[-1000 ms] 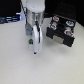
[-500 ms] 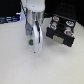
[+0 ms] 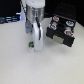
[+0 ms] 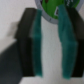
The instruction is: Open the kcup holder, insert the kcup into the holder, and close the kcup holder
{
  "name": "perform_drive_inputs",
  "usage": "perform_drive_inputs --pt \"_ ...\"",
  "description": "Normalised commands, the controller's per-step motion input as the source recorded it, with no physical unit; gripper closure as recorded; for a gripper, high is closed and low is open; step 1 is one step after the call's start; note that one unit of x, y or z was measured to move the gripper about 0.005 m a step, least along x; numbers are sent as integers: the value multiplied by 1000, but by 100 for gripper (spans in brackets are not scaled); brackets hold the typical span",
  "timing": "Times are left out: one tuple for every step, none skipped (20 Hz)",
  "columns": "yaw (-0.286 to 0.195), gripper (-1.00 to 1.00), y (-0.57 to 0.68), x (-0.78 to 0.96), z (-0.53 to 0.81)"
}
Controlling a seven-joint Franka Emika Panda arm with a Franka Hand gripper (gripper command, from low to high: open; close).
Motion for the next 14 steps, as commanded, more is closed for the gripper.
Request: perform_drive_inputs --pt "-30 -100 0 -134 103" --pt "-42 -100 -29 -237 51" --pt "-51 -100 -51 -343 43" --pt "-60 -100 -57 -446 17" --pt "-64 -100 -120 -443 3" --pt "-65 -100 -146 -414 0" --pt "-58 -100 -126 -349 0" --pt "-43 -100 -86 -294 0" --pt "-31 -100 -57 -297 -6" --pt "-21 -100 -49 -320 -9" --pt "-19 -100 -74 -331 -3" --pt "-19 -100 -120 -320 -3" --pt "-19 -100 -154 -260 0" --pt "-17 -100 -166 -177 0"
